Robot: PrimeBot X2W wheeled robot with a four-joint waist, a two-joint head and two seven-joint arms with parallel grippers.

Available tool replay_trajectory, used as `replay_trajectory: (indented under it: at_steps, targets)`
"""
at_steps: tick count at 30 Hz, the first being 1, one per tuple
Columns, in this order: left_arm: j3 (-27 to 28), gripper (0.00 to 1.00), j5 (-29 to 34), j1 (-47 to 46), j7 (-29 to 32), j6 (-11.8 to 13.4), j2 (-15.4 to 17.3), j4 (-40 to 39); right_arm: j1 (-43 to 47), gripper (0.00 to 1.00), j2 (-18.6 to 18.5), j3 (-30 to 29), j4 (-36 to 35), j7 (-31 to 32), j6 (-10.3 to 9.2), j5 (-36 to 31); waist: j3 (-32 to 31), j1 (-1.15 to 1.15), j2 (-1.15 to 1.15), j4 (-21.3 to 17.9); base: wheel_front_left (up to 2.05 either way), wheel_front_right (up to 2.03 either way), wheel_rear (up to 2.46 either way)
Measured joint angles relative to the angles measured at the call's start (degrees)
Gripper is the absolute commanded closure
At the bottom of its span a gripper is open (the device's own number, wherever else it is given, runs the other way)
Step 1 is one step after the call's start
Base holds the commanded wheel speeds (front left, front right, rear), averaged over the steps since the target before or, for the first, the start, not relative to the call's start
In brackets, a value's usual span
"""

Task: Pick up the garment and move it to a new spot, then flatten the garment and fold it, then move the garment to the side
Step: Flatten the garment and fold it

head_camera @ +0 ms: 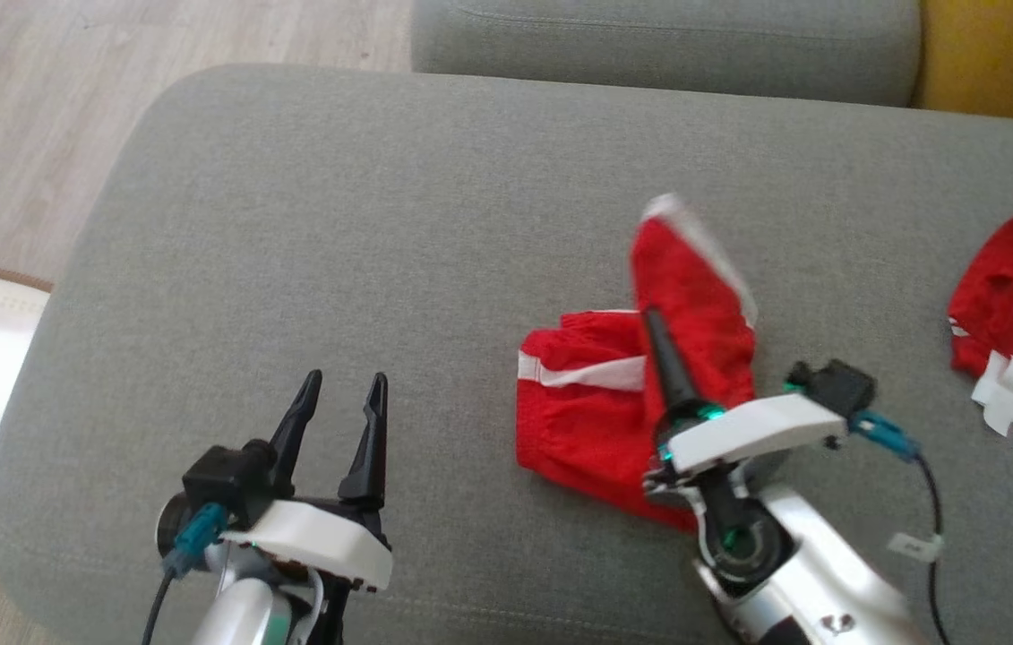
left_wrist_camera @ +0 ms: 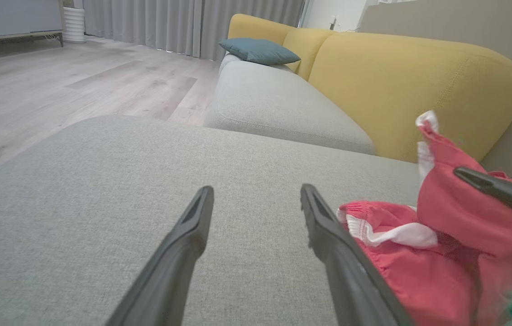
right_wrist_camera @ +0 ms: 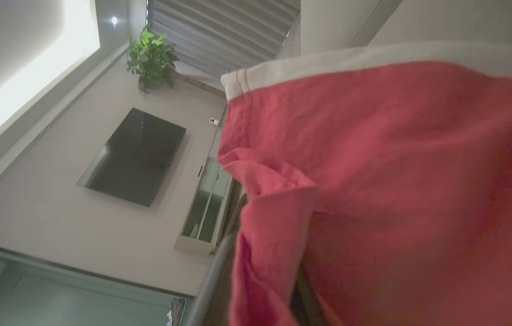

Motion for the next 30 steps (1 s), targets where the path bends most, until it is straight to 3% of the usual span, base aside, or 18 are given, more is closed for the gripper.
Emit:
replay_trajectory:
  at_steps: [7,20,21,22,30]
  targets:
    - [-0.36,0.0,0.0,0.07,0.0,0.01,0.02,0.42,-2.72,1.0,-0.07,9.53,3.39,-1.41,0.0,1.96,0.0,0.0,0.0,1.53,0.0,0.0,0.0]
    - [-1.31,0.0,-0.02,0.09,0.0,0.08,0.02,0.43,-7.05,0.97,-0.25,20.42,10.61,-2.89,0.0,7.08,1.3,0.0,0.0,2.88,0.0,0.0,0.0]
    - [-1.36,0.0,-0.02,0.09,0.0,0.08,0.02,0.43,-7.15,0.17,-0.25,21.13,11.24,-2.98,0.0,7.39,1.47,0.0,0.0,2.96,0.0,0.0,0.0]
    - [-1.4,0.0,-0.03,0.07,0.0,0.08,0.02,0.43,-7.39,0.0,-0.26,22.03,11.91,-2.98,0.0,7.76,1.64,0.0,0.0,3.05,0.0,0.0,0.0]
    - [-1.4,0.0,-0.13,0.01,0.0,0.1,0.02,0.54,-9.56,0.0,-0.27,28.71,14.96,-2.98,0.0,10.87,2.5,0.0,0.0,2.99,0.0,0.0,0.0]
